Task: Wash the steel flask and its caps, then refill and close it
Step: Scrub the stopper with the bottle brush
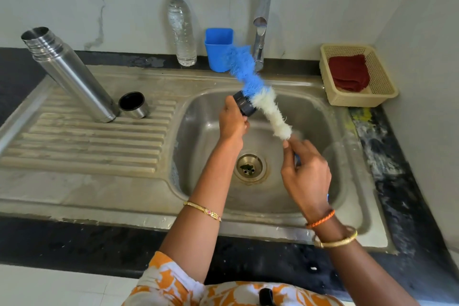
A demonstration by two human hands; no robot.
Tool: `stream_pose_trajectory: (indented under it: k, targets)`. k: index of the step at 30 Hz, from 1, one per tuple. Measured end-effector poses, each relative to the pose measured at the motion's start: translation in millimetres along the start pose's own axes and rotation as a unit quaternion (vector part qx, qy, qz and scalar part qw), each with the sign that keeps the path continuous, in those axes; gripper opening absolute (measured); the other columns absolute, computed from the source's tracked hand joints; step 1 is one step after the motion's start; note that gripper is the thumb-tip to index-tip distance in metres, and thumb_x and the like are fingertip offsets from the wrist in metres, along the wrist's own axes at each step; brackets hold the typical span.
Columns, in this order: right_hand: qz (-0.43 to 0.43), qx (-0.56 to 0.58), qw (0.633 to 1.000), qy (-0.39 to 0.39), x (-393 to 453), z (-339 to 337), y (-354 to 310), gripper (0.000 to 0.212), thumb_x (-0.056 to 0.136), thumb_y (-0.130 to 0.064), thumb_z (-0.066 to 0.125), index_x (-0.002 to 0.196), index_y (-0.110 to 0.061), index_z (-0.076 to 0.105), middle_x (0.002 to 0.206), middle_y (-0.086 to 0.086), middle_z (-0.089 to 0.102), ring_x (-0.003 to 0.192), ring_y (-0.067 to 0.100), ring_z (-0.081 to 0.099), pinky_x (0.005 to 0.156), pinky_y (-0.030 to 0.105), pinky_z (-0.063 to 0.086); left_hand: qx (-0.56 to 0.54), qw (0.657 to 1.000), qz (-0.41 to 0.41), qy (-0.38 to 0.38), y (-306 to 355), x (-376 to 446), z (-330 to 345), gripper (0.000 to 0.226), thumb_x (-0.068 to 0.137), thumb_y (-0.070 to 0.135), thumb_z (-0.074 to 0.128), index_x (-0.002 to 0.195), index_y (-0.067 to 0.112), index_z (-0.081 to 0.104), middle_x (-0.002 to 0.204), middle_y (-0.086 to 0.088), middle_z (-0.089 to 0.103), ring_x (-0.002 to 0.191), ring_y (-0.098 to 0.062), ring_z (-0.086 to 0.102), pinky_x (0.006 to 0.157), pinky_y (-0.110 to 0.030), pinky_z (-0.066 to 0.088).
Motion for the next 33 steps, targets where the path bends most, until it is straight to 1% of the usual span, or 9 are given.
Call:
stream_pose_trajectory:
  k: [2, 5, 7, 14, 17, 20, 26, 28, 33]
  targets:
    - [0.016, 0.014, 1.0, -0.009, -12.0, -3.9, -2.3, 0.028, 0.091, -0.025, 0.051, 0.112, -0.025, 0.069, 0.074, -0.012, 0.043, 0.056, 0.014, 0.047, 0.048, 0.029, 0.041, 0.022, 1.0, 0.0, 0.01, -1.5, 5.4, -3.8, 0.038, 0.104, 0.032, 0.032, 0.088, 0.01, 0.058, 0.061, -0.006, 0.044, 0.042, -0.015, 0.038, 0.036, -0.021, 0.032]
    - [0.063, 0.048, 0.997, -0.023, -6.6, -2.9, -0.2, 0.026, 0.092, -0.022, 0.054, 0.112, -0.026, 0.069, 0.078, -0.01, 0.049, 0.066, 0.013, 0.049, 0.054, 0.029, 0.042, 0.159, 0.982, 0.102, 0.011, -6.1, 1.1, -4.0, 0.035, 0.103, 0.033, 0.037, 0.094, 0.011, 0.061, 0.076, -0.008, 0.06, 0.068, -0.026, 0.056, 0.067, -0.043, 0.048]
    - [0.075, 0.062, 0.994, -0.047, 6.6, -1.4, -1.3, 0.026, 0.092, -0.019, 0.055, 0.113, -0.026, 0.069, 0.08, -0.01, 0.052, 0.067, 0.012, 0.051, 0.058, 0.029, 0.041, 0.233, 0.951, 0.202, 0.002, -9.4, -6.8, -2.2, 0.033, 0.104, 0.032, 0.036, 0.087, 0.012, 0.056, 0.073, 0.002, 0.057, 0.067, -0.013, 0.053, 0.064, -0.033, 0.042]
    - [0.108, -0.053, 0.983, -0.14, 42.7, -8.8, -7.1, 0.021, 0.091, -0.018, 0.052, 0.104, -0.017, 0.068, 0.1, 0.002, 0.066, 0.095, 0.032, 0.058, 0.069, 0.033, 0.039, 0.386, 0.825, 0.413, -0.011, -18.1, -8.9, -9.8, 0.036, 0.098, 0.034, 0.031, 0.096, 0.009, 0.056, 0.072, -0.01, 0.063, 0.061, -0.029, 0.06, 0.05, -0.036, 0.042]
    - [0.047, -0.074, 0.99, -0.114, 29.0, -9.7, -18.5, 0.023, 0.09, -0.015, 0.05, 0.106, -0.021, 0.066, 0.1, -0.001, 0.064, 0.09, 0.033, 0.059, 0.064, 0.032, 0.04, 0.356, 0.861, 0.358, 0.069, -19.4, -6.4, -8.9, 0.029, 0.103, 0.026, 0.036, 0.102, 0.006, 0.057, 0.078, -0.011, 0.064, 0.073, -0.035, 0.06, 0.058, -0.032, 0.028]
    - [0.026, -0.075, 0.984, -0.157, 5.0, -5.1, -30.9, 0.035, 0.092, -0.013, 0.045, 0.125, -0.021, 0.056, 0.103, 0.004, 0.056, 0.086, 0.037, 0.059, 0.064, 0.042, 0.048, 0.313, 0.889, 0.326, 0.076, -19.1, -1.2, -10.4, 0.026, 0.104, 0.023, 0.036, 0.092, 0.007, 0.052, 0.07, -0.003, 0.056, 0.065, -0.026, 0.053, 0.058, -0.03, 0.027]
    - [0.019, -0.128, 0.971, -0.199, 29.0, -4.6, -33.3, 0.058, 0.092, -0.01, 0.042, 0.146, -0.028, 0.032, 0.113, 0.007, 0.053, 0.097, 0.036, 0.057, 0.07, 0.04, 0.044, 0.354, 0.835, 0.421, -0.001, -28.4, -12.0, -5.5, 0.034, 0.104, 0.031, 0.031, 0.11, 0.006, 0.053, 0.082, -0.007, 0.067, 0.066, -0.023, 0.062, 0.054, -0.032, 0.039]
    - [0.023, -0.157, 0.964, -0.214, 41.2, -2.6, -32.2, 0.06, 0.091, -0.01, 0.042, 0.146, -0.03, 0.029, 0.112, 0.008, 0.057, 0.102, 0.035, 0.056, 0.069, 0.036, 0.039, 0.357, 0.827, 0.433, -0.01, -33.4, -13.0, -6.5, 0.039, 0.1, 0.039, 0.027, 0.1, 0.007, 0.05, 0.077, -0.008, 0.064, 0.064, -0.025, 0.062, 0.051, -0.034, 0.043]
    - [0.044, -0.161, 0.965, -0.201, 38.2, 3.5, -24.4, 0.054, 0.091, -0.011, 0.043, 0.142, -0.029, 0.037, 0.108, 0.01, 0.062, 0.098, 0.037, 0.058, 0.066, 0.034, 0.036, 0.3, 0.876, 0.372, 0.067, -30.4, -16.0, -7.0, 0.025, 0.103, 0.027, 0.036, 0.084, 0.011, 0.04, 0.07, -0.009, 0.056, 0.059, -0.023, 0.048, 0.054, -0.029, 0.025]
Point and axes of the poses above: each hand's wrist, its own x-axis towards the middle knuckle, its own z-axis out of the palm, y = z × x, the point moved 2 cm from there along x, towards the middle knuckle
